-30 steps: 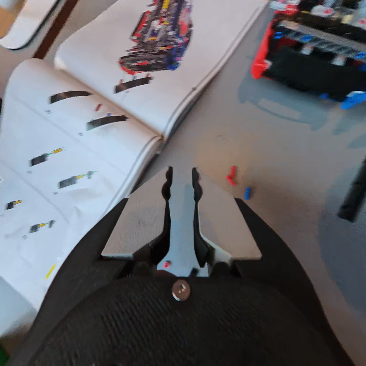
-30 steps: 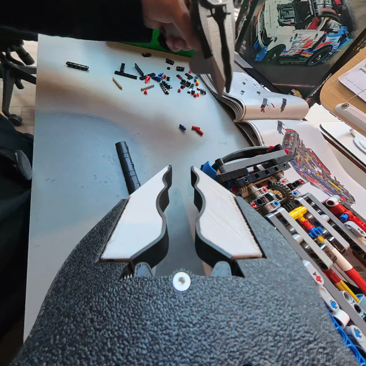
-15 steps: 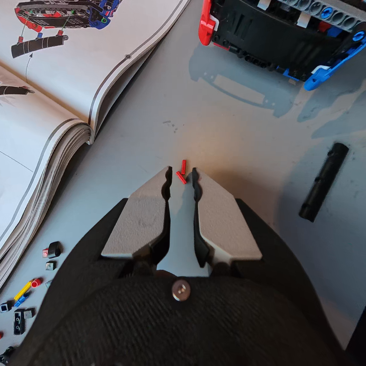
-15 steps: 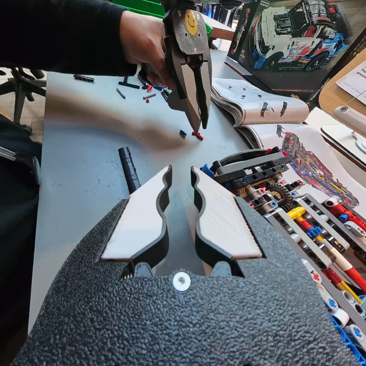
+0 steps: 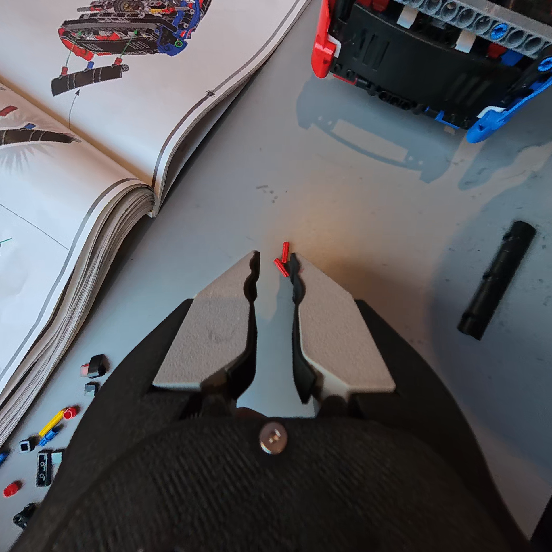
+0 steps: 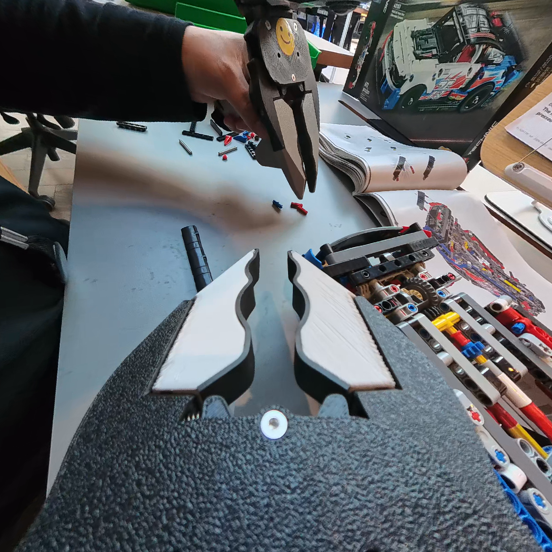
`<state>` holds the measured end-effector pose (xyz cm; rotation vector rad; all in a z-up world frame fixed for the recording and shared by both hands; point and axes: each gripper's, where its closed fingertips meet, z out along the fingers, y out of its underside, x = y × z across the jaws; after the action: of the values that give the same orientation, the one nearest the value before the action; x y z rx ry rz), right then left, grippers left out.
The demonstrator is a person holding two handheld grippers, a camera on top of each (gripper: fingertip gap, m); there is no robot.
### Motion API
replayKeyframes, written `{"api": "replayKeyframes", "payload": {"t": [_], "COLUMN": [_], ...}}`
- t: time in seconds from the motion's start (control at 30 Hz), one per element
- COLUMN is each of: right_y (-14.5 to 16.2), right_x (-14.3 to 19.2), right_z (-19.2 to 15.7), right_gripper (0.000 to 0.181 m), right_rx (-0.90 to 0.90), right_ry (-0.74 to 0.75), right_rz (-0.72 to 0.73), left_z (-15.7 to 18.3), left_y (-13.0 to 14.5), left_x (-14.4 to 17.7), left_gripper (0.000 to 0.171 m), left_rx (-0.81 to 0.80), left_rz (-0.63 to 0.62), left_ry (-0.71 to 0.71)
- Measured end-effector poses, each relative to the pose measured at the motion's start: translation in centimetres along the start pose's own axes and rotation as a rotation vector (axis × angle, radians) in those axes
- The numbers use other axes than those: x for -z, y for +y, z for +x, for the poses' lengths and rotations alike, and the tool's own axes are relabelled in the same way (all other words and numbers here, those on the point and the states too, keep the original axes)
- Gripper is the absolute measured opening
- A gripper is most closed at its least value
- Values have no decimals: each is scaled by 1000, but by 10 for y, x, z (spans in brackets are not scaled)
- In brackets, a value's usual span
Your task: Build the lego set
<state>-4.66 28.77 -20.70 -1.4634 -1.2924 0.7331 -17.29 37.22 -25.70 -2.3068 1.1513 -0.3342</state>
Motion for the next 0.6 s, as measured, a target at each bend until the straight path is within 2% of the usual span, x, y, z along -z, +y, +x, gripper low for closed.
{"api": "replayKeyframes", "payload": {"t": [0.6], "right_y": [-2], "right_x": [2], "right_z": [3], "right_gripper": [18], "right_rx": [-19], "right_ry": [7], "right_rz": [18], "left_z": [-3], "left_y": [4], "left_x": [7], "left_gripper": [16], "left_rx": [2], "left_rz": [-1], "left_ry": [-24]}}
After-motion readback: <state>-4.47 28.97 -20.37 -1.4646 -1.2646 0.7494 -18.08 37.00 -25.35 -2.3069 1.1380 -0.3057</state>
